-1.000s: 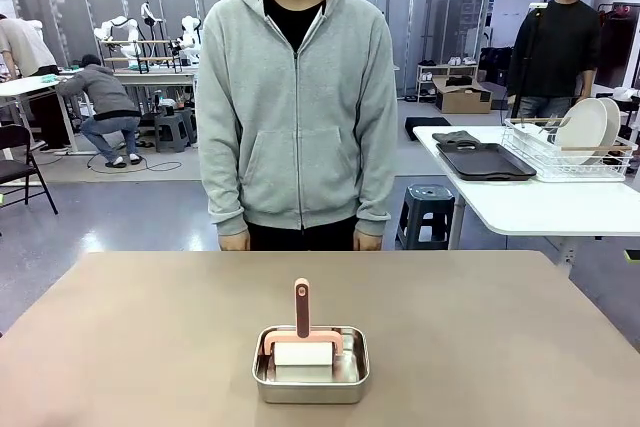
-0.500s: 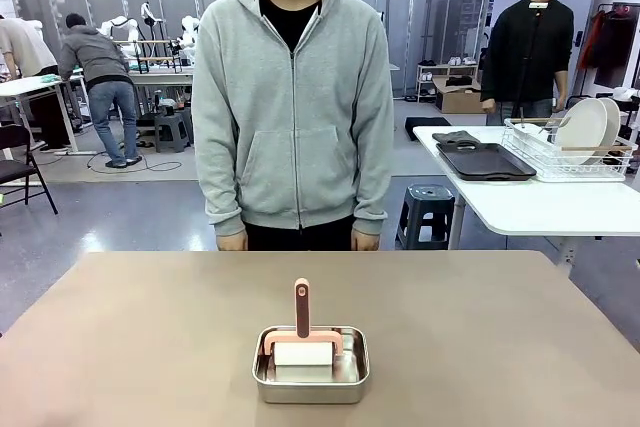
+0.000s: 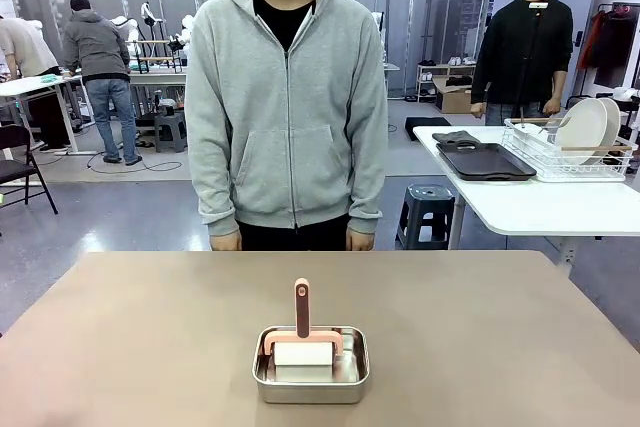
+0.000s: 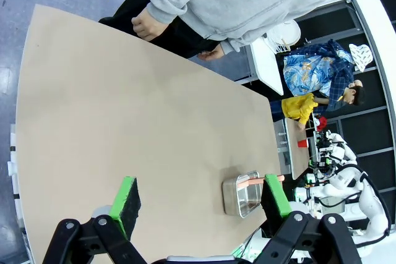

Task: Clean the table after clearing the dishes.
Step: Place the Lint Roller back on top of the Airtight Container.

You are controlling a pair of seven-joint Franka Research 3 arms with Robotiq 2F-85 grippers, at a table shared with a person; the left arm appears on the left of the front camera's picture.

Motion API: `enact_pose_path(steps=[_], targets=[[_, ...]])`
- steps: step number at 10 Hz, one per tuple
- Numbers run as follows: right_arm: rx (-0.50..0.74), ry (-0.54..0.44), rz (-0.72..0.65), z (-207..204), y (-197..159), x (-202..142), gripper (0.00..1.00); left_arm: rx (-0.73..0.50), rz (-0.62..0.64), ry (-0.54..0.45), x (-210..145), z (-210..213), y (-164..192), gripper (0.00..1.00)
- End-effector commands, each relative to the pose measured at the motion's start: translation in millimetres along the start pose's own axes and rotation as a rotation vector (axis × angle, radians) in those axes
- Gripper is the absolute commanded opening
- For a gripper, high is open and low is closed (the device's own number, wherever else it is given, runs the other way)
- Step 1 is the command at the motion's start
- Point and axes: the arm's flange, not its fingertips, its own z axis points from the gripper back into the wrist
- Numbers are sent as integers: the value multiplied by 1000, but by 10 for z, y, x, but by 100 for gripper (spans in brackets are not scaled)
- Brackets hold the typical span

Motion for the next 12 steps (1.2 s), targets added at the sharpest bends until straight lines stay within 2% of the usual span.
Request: enact_pose_path(steps=[1, 12], targets=[[7, 0, 5, 13, 13, 14, 100, -4, -5, 3, 19, 26, -8, 100], [7, 0, 5, 13, 13, 14, 100, -4, -5, 3, 19, 26, -8, 100]])
